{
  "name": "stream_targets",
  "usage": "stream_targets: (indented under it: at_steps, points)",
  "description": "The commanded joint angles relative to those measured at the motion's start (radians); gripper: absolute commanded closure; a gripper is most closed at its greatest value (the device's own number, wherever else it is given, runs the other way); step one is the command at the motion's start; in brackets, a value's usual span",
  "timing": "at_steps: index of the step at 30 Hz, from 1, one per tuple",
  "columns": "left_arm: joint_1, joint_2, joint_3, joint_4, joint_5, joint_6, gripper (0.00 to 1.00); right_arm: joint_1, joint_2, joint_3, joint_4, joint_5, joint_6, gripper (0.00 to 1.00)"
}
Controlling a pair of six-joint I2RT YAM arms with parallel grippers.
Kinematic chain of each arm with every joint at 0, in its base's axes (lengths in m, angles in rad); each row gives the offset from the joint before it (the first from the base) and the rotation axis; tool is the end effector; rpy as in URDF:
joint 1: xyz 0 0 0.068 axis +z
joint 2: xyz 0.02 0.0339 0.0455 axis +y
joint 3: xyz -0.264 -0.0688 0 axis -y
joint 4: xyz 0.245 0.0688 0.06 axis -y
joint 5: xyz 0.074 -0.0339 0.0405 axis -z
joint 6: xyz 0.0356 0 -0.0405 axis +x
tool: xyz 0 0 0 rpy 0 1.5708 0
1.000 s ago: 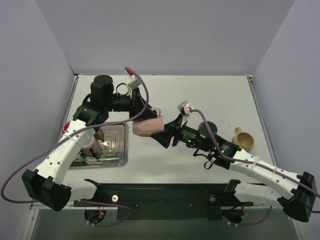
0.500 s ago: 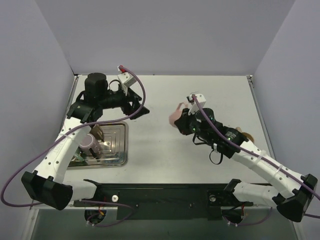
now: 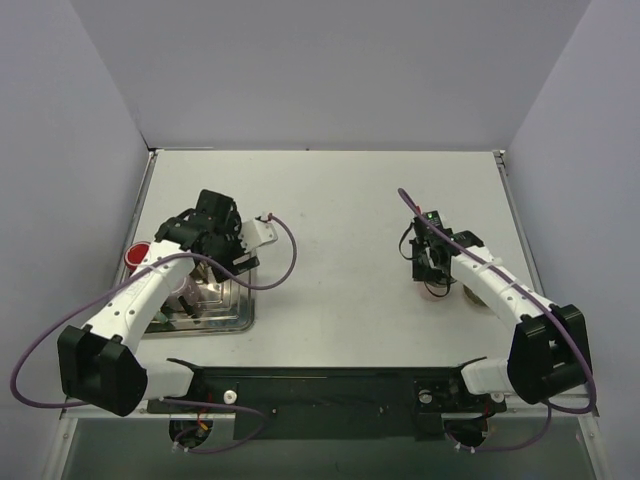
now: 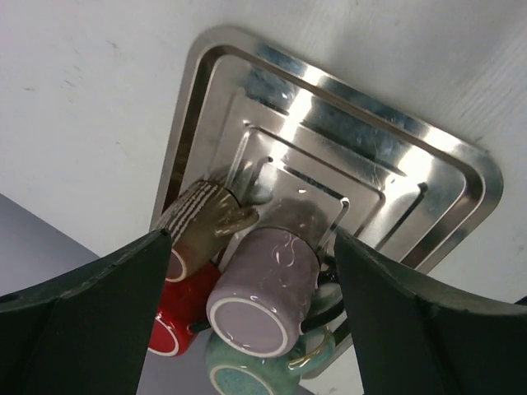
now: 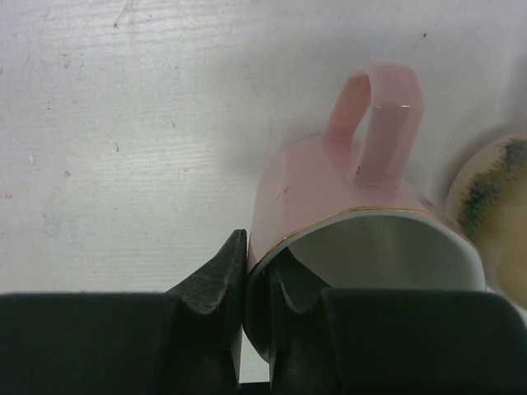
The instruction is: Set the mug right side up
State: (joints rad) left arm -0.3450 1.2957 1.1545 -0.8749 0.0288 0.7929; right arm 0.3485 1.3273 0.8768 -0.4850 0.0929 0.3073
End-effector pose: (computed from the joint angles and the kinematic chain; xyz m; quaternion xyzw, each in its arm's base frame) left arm 0.2415 -0.0879 0.2993 0.5214 0.8081 0.0473 0.2700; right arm 0.2530 0.0884 0.2290 -0.0050 0.9490 0.0587 0.3096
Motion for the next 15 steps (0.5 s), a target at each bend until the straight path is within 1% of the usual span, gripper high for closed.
stream_targets:
  at_steps: [1,3,5,6,8,10,11,12,13,14,15]
  points:
    - [0.005,-0.019,-0.059,-0.076,-0.098,0.150,0.09,-0.034,0.033,0.014,0.046,-0.007,-0.043,1.00]
    - [0.006,-0.022,-0.105,-0.035,-0.147,0.166,0.09,-0.045,0.044,0.011,0.060,-0.010,-0.045,1.00]
    - [0.012,-0.032,-0.148,0.022,-0.181,0.190,0.09,-0.051,0.047,0.014,0.056,-0.007,-0.047,0.87]
    - [0.017,-0.036,-0.163,0.045,-0.199,0.209,0.09,-0.051,0.043,0.017,0.043,-0.005,-0.050,0.67]
    - [0.026,-0.033,-0.184,0.108,-0.219,0.230,0.09,-0.051,0.029,0.033,0.019,0.002,-0.051,0.47]
    - [0.037,-0.023,-0.193,0.169,-0.231,0.255,0.10,-0.046,-0.006,0.042,-0.007,0.007,-0.051,0.38]
    - [0.040,-0.018,-0.197,0.188,-0.234,0.268,0.11,-0.045,-0.042,0.047,-0.015,0.011,-0.051,0.37]
    - [0.041,-0.004,-0.203,0.230,-0.239,0.310,0.15,-0.037,-0.059,0.054,-0.033,0.016,-0.056,0.09]
    - [0.043,0.010,-0.214,0.247,-0.245,0.330,0.15,-0.033,-0.098,0.056,-0.046,0.027,-0.059,0.02]
    - [0.043,0.019,-0.220,0.266,-0.247,0.389,0.17,-0.023,-0.131,0.062,-0.061,0.031,-0.071,0.02]
    - [0.043,0.045,-0.226,0.272,-0.244,0.419,0.17,-0.020,-0.157,0.062,-0.067,0.039,-0.076,0.02]
